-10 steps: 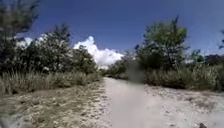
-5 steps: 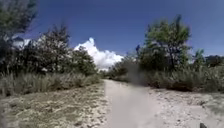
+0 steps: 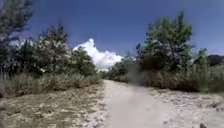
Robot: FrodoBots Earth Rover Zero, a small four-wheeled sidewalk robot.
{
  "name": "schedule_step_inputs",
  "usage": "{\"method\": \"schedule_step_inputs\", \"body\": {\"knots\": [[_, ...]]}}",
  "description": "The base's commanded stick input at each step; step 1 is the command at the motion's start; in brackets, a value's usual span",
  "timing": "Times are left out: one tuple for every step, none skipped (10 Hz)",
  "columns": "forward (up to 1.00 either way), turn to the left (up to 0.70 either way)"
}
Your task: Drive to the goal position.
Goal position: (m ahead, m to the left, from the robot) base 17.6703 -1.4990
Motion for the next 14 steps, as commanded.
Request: {"method": "schedule_step_inputs", "body": {"knots": [[0.44,0.02],[0.44,-0.26],[0.44,-0.27],[0.44,-0.24],[0.44,0.02],[0.44,0.02],[0.44,0.02],[0.44,0.02],[0.44,0.02],[0.44,-0.08],[0.44,-0.19],[0.44,0.0],[0.44,0.02],[0.44,0.02]]}}
